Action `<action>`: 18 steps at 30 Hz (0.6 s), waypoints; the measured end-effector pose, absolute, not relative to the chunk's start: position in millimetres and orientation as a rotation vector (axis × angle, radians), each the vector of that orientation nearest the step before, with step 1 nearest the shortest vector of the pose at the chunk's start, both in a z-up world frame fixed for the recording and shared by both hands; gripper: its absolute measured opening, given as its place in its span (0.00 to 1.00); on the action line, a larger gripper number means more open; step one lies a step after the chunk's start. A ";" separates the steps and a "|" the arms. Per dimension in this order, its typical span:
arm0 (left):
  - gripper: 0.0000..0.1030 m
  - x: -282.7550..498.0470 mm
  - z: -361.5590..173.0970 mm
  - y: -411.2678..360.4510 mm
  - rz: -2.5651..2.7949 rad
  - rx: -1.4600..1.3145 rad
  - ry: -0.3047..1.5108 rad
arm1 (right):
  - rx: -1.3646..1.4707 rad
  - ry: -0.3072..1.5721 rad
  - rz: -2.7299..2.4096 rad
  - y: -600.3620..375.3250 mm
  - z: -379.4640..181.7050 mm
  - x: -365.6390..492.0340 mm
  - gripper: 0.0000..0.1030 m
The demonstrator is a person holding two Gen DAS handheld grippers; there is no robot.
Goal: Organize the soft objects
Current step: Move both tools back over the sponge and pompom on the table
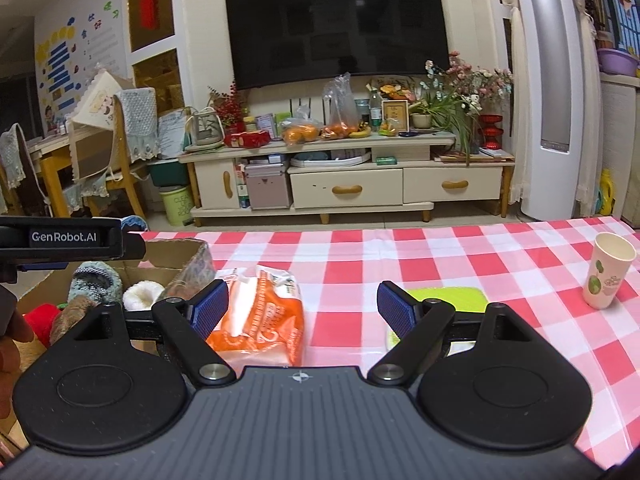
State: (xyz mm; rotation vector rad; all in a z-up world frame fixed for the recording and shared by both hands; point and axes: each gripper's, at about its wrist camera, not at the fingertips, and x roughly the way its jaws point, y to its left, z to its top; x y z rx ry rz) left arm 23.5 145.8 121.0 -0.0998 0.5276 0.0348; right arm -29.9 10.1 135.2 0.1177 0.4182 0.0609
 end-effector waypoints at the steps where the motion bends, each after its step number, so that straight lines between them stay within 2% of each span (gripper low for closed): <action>1: 0.94 23.3 120.7 143.9 0.032 -0.096 0.528 | 0.123 0.417 0.058 9.1 134.8 -31.1 0.99; 18: 0.94 20.1 115.4 104.9 -0.020 -0.020 0.537 | 0.163 0.402 -0.025 2.6 123.9 -44.5 0.99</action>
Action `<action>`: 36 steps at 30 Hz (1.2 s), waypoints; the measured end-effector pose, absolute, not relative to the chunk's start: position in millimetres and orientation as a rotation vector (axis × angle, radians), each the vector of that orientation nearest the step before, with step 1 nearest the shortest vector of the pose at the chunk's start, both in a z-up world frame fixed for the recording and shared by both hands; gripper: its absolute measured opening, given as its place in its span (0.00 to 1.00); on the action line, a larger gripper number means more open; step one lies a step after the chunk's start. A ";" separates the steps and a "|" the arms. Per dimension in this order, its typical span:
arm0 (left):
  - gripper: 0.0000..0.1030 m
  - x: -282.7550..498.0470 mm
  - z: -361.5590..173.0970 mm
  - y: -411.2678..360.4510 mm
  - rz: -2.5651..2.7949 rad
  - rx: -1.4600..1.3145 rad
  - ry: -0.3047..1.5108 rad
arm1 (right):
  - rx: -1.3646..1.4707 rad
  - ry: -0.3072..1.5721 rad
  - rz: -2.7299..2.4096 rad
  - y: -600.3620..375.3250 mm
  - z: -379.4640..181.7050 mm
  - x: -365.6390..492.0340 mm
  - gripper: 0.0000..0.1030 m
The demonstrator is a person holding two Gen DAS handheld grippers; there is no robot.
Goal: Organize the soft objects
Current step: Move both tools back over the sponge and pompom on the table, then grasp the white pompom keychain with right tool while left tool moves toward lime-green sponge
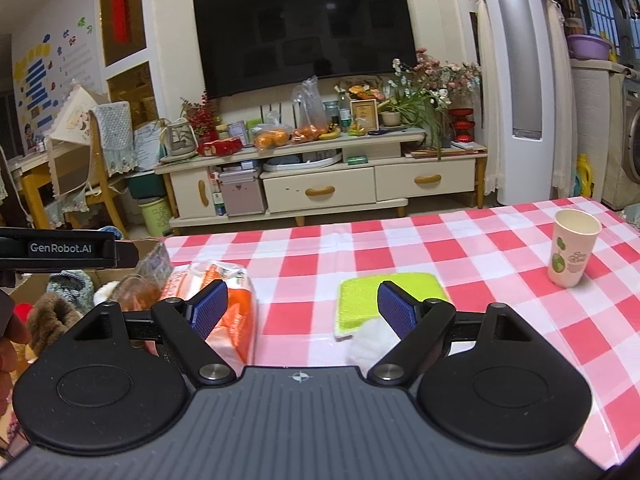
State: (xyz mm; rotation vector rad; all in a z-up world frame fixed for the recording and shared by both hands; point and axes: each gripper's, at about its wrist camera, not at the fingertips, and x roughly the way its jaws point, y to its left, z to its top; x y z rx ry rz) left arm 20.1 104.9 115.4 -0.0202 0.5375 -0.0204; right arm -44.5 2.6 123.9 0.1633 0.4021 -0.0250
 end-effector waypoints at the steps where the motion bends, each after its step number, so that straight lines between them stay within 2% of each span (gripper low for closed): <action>1: 0.94 19.6 115.2 102.9 -0.024 -0.016 0.537 | 0.162 0.400 -0.032 2.3 123.3 -44.9 0.99; 16: 0.94 12.1 106.0 65.3 -0.090 0.068 0.548 | 0.207 0.439 -0.097 -15.2 99.0 -37.3 1.00; 32: 0.94 8.8 97.8 36.0 -0.139 0.114 0.538 | 0.161 0.561 -0.047 -29.3 60.7 35.8 1.00; 35: 0.94 10.5 95.1 30.7 -0.148 0.112 0.542 | 0.131 0.553 -0.035 -27.9 60.4 39.3 0.91; 36: 0.94 11.1 93.6 28.3 -0.151 0.112 0.544 | 0.121 0.556 -0.030 -27.1 60.3 41.9 0.80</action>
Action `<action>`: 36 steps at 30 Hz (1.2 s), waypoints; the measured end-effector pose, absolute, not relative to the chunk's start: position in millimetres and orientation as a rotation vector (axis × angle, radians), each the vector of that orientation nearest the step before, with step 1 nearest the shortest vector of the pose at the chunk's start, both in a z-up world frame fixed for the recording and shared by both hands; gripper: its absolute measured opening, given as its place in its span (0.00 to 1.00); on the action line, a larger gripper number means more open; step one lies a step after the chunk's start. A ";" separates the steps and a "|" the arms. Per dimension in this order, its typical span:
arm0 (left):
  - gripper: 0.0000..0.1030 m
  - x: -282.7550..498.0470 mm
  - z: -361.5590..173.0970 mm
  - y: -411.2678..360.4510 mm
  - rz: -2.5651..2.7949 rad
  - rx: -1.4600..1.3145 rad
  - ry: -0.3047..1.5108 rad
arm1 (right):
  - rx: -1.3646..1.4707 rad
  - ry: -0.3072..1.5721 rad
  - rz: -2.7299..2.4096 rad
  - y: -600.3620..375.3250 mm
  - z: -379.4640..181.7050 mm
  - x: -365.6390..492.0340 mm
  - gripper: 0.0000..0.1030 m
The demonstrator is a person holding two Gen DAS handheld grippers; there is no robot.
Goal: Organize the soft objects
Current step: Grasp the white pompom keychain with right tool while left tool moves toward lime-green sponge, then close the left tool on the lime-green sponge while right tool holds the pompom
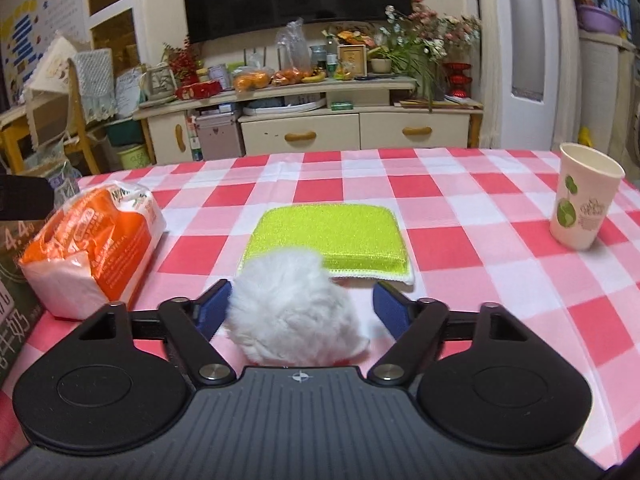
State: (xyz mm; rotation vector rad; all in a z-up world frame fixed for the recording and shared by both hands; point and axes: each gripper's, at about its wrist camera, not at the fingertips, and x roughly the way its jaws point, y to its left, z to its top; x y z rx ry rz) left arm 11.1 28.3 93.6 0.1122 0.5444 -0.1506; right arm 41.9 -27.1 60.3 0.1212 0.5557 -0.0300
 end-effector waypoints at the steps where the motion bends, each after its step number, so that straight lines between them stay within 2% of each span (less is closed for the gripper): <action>1: 0.94 12.0 92.1 25.8 -0.153 0.113 0.548 | 0.117 0.559 -0.024 -30.7 58.7 38.9 0.67; 4: 0.94 14.4 88.1 20.5 -0.160 0.103 0.560 | 0.103 0.567 -0.010 -35.5 57.8 39.9 0.60; 7: 0.94 16.7 83.3 15.0 -0.173 0.090 0.577 | 0.082 0.567 -0.024 -46.3 57.2 30.9 0.59; 25: 0.94 25.1 52.6 -60.9 -0.305 0.184 0.620 | 0.179 0.548 -0.213 -130.1 59.7 5.3 0.59; 36: 0.94 82.8 38.4 -113.0 -0.529 0.542 0.662 | 0.273 0.578 -0.191 -151.9 55.1 6.1 0.59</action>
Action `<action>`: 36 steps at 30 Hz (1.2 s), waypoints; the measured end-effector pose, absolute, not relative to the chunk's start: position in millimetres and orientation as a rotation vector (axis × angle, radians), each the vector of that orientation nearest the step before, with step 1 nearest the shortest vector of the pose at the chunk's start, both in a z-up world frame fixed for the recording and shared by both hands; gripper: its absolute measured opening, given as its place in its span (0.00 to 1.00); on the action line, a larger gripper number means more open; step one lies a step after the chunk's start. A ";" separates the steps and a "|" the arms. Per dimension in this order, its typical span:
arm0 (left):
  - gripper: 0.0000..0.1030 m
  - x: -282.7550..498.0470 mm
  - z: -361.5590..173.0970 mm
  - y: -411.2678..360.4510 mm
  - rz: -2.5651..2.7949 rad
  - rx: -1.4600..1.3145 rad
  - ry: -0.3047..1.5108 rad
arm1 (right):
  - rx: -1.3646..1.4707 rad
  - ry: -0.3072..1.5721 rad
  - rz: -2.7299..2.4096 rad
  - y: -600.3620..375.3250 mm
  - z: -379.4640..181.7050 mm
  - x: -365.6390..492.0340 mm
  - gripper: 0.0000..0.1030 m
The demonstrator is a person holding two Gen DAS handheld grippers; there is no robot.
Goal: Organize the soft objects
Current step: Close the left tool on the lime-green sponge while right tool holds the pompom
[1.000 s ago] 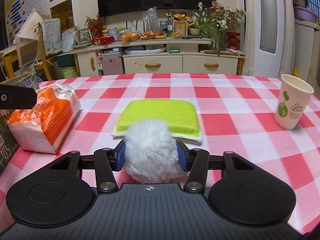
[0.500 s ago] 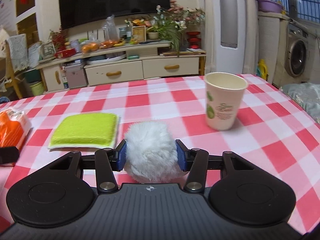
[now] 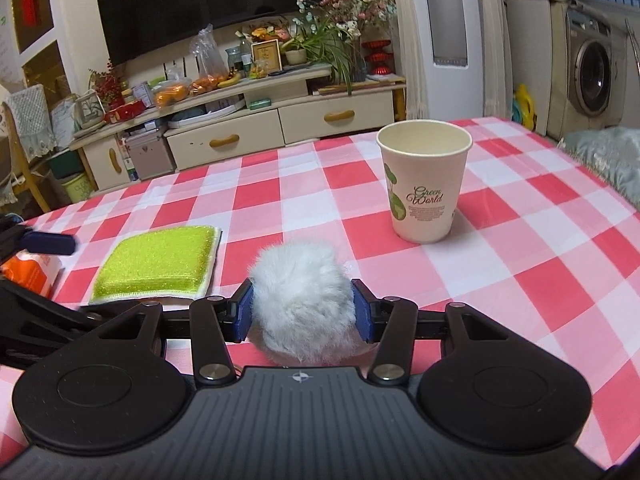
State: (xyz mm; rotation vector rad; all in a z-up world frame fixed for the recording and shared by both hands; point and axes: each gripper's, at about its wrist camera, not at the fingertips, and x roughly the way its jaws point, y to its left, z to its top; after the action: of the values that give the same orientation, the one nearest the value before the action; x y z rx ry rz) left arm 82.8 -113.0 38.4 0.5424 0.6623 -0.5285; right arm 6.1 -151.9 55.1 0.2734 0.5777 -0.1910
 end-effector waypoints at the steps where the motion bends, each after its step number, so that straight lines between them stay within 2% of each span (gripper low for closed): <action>1: 0.94 86.7 37.5 -115.9 -0.550 0.582 0.659 | 0.278 0.580 -0.188 -152.5 54.8 7.0 0.59; 7: 0.94 111.9 34.3 -131.9 -0.677 0.757 0.695 | 0.300 0.589 -0.174 -152.7 55.0 3.7 0.59; 16: 0.94 144.3 27.4 -142.7 -0.782 0.838 0.778 | 0.319 0.605 -0.153 -152.8 54.6 6.9 0.59; 26: 0.96 167.9 24.1 -136.3 -0.832 0.723 0.878 | 0.325 0.613 -0.142 -154.5 54.5 10.0 0.59; 29: 0.91 165.7 23.5 -132.4 -0.830 0.684 0.871 | 0.324 0.613 -0.142 -156.0 54.3 10.6 0.59; 34: 0.76 151.7 25.2 -128.0 -0.811 0.647 0.823 | 0.323 0.612 -0.142 -157.5 54.6 10.8 0.59; 36: 0.75 146.2 25.4 -126.4 -0.793 0.632 0.810 | 0.321 0.611 -0.143 -158.7 54.7 10.1 0.59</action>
State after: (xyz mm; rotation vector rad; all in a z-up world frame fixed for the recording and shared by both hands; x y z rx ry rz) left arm 146.2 -126.4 25.4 0.6316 0.8101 -0.7931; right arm 10.1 -158.7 54.7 0.3215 0.6110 -0.1432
